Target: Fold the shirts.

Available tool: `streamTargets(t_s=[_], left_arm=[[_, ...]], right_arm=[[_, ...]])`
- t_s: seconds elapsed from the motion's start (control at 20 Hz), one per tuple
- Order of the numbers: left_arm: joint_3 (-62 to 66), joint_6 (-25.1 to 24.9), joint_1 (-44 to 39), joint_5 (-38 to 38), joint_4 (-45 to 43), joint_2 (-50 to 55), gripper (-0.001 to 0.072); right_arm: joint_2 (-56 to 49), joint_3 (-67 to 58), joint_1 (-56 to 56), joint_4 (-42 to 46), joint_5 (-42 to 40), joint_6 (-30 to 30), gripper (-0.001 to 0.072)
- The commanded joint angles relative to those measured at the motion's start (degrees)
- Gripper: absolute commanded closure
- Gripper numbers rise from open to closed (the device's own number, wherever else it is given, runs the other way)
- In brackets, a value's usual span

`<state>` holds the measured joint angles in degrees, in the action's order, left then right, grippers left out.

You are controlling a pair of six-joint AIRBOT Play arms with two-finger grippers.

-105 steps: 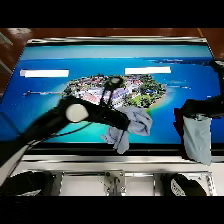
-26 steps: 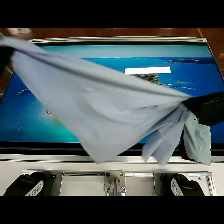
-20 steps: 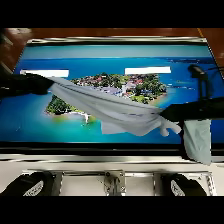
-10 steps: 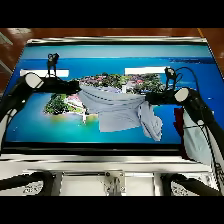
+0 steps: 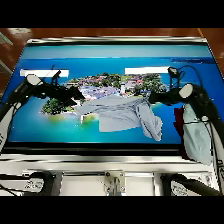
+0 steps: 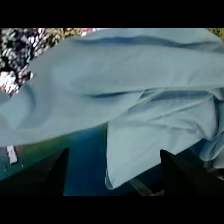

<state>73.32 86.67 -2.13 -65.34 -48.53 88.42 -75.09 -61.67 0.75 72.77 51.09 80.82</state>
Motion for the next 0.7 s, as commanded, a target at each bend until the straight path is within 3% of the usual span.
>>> streamTargets(t_s=[0.0, 0.1, 0.15, 0.2, 0.35, 0.65], left_arm=[[-1.3, 0.2, 4.8, -13.2, 0.5, -4.4, 0.0142], [-6.9, 0.0, 2.4, -10.9, -0.7, -8.7, 0.0144], [-10.6, 0.1, 0.6, -8.3, -0.8, -10.0, 0.0117], [-15.0, 0.5, -1.7, -5.1, -0.3, -10.6, 0.004], [-25.6, -0.1, -8.9, 5.8, 5.1, -9.3, 0.0039], [-28.9, -3.8, -18.6, 22.1, 19.0, -1.6, 0.004]], right_arm=[[6.3, -1.4, -8.6, 11.6, 18.1, -1.6, 0.0022], [8.8, 1.7, -16.5, 8.7, 23.1, -2.1, 0.0022], [9.9, 4.5, -20.0, 5.9, 22.9, -2.2, 0.0022], [10.9, 7.8, -23.1, 2.5, 22.2, -2.8, 0.0022], [11.6, 15.0, -27.6, -6.6, 22.1, -6.8, 0.0022], [11.6, 16.8, -27.5, -10.8, 21.8, -7.2, 0.0022]])
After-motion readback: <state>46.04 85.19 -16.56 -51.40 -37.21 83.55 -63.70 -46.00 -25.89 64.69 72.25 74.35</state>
